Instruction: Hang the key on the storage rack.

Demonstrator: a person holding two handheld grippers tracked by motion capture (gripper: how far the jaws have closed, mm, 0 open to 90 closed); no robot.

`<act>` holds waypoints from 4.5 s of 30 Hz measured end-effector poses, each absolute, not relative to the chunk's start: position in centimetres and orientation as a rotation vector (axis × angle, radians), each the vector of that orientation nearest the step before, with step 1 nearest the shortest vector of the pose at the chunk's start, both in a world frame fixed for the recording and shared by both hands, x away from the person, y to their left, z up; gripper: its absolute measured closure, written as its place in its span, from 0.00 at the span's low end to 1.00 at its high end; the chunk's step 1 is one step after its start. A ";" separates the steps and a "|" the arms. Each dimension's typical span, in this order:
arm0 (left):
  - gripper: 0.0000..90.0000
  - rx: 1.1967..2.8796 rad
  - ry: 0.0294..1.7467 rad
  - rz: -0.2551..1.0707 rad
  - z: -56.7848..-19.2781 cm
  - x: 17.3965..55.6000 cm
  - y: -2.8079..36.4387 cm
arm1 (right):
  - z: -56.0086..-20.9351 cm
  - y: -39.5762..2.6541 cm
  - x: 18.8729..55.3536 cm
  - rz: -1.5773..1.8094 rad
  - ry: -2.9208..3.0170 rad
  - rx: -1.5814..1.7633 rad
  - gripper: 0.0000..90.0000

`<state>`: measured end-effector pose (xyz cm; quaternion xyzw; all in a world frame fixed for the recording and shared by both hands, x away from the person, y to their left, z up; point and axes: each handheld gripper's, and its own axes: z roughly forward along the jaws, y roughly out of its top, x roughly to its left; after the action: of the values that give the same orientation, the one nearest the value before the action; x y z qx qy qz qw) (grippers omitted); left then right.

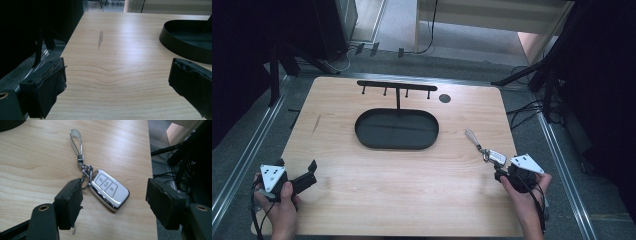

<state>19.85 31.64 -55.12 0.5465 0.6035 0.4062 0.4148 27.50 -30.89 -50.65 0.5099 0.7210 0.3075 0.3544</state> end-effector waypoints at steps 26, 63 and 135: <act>0.02 1.383 1.516 1.003 -55.1 19.9 31.7 | -46.6 -24.0 37.8 0.305 2.425 1.200 0.71; 0.02 1.401 1.515 1.000 -55.1 20.0 31.7 | -50.4 -22.9 42.0 0.163 2.579 1.353 0.87; 0.02 1.407 1.510 0.999 -55.1 20.0 31.6 | -43.2 -11.1 34.9 1.099 1.866 1.046 0.93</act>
<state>20.04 31.61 -55.09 0.5591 0.6001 0.3971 0.4119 34.95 -11.12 -43.18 0.4057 0.7238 0.4264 0.3601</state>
